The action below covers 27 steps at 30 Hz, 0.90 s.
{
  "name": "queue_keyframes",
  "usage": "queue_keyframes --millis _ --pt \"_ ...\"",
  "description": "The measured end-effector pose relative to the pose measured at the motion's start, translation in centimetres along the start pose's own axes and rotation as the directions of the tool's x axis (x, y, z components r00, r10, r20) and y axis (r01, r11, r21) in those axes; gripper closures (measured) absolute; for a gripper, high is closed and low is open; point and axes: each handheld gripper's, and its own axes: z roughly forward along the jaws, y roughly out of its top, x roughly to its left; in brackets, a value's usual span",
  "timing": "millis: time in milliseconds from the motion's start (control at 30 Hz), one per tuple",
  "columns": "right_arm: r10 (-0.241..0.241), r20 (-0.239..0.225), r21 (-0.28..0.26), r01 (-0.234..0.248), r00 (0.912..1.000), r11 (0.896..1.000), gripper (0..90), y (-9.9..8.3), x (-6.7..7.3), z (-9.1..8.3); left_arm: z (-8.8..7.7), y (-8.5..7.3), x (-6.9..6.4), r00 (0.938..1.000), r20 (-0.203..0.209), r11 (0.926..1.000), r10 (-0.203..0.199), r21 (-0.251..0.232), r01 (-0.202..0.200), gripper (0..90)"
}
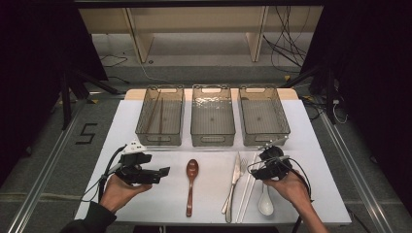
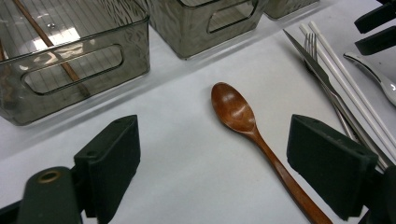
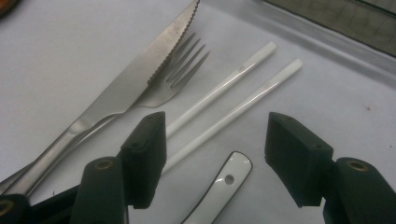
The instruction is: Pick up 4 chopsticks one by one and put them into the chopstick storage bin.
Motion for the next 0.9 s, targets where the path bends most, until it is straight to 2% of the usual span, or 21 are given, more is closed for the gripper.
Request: queue_keyframes --millis 200,567,900 --pt "-0.003 -0.005 0.039 0.003 1.0000 0.999 43.3 0.2 0.1 0.7 0.0 -0.1 -0.1 1.0000 0.000 1.0000 0.001 0.001 -0.001 16.9" --pt "0.028 0.010 0.102 -0.029 0.9996 0.994 46.3 1.0 -0.6 2.4 0.0 -0.1 0.0 1.0000 0.001 1.0000 0.001 0.002 -0.001 16.9" --pt "0.022 0.025 0.149 -0.026 0.9994 0.989 48.7 1.3 -0.7 3.4 0.1 -0.1 0.0 1.0000 -0.002 1.0000 0.008 0.003 -0.008 16.9"
